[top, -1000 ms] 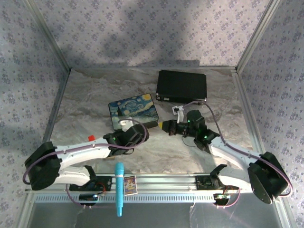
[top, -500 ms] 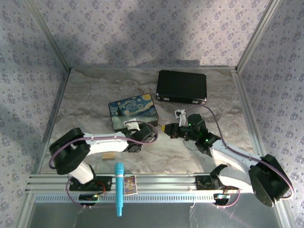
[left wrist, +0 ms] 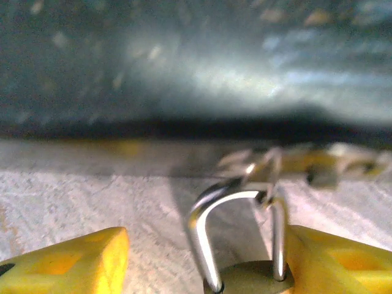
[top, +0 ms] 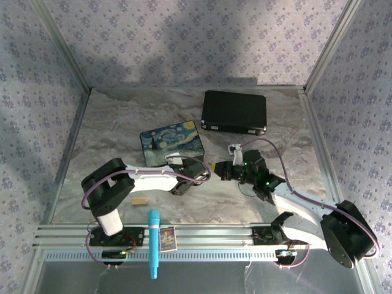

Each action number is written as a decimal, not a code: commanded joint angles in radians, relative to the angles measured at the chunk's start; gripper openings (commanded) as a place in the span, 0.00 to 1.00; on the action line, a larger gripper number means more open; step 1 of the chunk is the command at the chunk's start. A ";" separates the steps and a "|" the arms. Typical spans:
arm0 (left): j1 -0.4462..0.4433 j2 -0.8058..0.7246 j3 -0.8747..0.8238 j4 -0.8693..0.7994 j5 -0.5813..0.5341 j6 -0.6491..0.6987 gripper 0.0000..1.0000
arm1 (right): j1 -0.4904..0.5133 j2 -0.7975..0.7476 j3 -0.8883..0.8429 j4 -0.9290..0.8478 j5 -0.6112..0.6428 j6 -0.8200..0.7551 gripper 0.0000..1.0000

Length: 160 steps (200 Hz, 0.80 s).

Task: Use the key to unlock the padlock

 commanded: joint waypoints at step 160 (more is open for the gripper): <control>0.122 -0.241 -0.395 0.765 0.355 0.435 0.66 | -0.010 0.022 -0.018 0.019 0.021 0.022 0.00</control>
